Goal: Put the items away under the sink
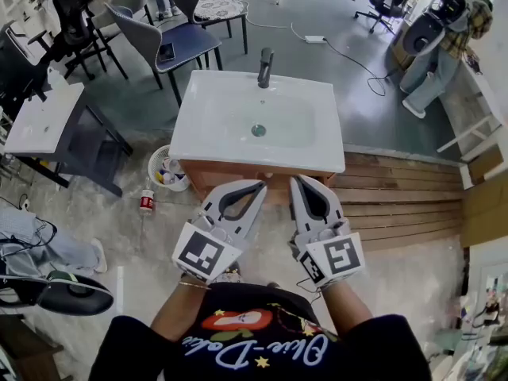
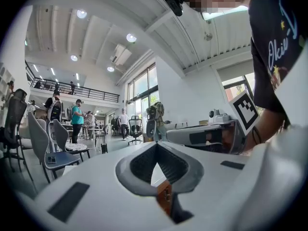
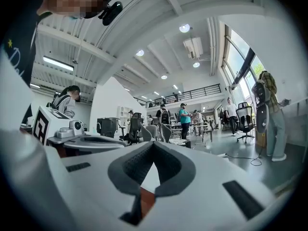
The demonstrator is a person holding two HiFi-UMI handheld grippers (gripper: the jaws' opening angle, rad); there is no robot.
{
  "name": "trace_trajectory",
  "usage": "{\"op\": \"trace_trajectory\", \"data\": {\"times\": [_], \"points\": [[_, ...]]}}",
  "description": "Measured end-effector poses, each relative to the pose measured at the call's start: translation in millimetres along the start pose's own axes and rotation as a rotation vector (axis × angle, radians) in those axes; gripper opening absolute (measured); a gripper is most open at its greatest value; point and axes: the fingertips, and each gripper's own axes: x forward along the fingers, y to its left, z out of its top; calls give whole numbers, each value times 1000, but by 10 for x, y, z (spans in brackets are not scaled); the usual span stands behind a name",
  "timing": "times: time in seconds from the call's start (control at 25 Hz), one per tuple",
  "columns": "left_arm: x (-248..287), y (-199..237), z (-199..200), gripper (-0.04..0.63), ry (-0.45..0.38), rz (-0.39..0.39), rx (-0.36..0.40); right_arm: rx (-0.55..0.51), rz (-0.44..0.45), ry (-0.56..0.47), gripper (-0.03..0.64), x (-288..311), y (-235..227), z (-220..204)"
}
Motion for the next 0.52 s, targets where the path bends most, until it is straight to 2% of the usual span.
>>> {"op": "trace_trajectory", "data": {"times": [0.52], "points": [[115, 98, -36, 5, 6, -14, -10, 13, -10, 11, 5, 115, -89, -39]]}}
